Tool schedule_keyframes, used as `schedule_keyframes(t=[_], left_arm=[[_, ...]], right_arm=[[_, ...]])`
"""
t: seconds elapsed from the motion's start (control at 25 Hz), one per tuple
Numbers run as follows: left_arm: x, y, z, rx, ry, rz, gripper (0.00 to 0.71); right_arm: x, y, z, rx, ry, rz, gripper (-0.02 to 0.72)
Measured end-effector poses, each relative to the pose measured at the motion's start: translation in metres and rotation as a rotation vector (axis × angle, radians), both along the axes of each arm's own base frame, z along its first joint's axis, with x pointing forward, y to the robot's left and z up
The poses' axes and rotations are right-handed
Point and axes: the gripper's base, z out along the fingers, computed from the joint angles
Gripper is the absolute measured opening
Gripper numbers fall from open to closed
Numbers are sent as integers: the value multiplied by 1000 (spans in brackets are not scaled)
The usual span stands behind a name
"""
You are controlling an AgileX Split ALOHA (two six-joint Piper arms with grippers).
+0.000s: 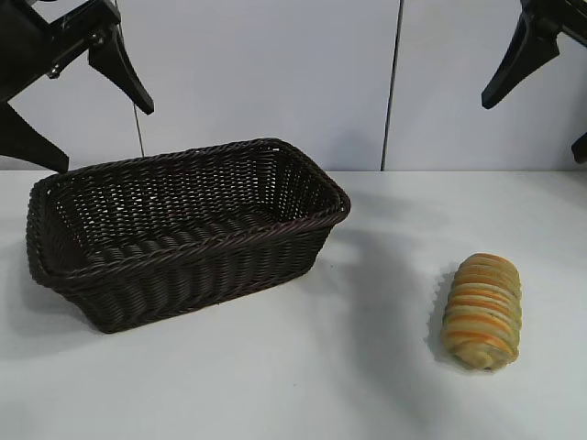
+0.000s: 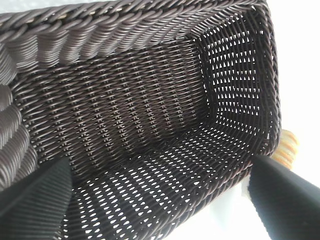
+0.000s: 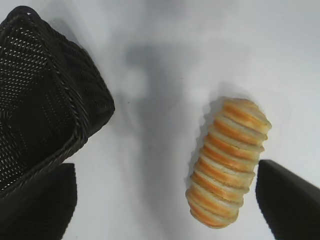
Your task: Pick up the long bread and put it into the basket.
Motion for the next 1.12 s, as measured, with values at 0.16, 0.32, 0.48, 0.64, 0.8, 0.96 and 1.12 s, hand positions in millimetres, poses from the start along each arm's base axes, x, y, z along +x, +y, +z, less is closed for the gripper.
schedule_keyframes(t=[0.16,0.32,0.48,0.64,0.8,0.96,1.12], left_arm=[[0,0,0,0,0,0,694],[0,0,0,0,0,0,694],[0,0,0,0,0,0,694],[0,0,0,0,-1,1,694],[0,0,0,1,-4,3,694],[1,0,0,0,-6,6,694],[0,0,0,-3,7,1,694]], right_arm=[[0,0,0,0,0,0,695],[0,0,0,0,0,0,695],[0,0,0,0,0,0,695],[0,0,0,0,0,0,695],[0,0,0,0,0,0,695],[0,0,0,0,0,0,695],[0,0,0,0,0,0,695]])
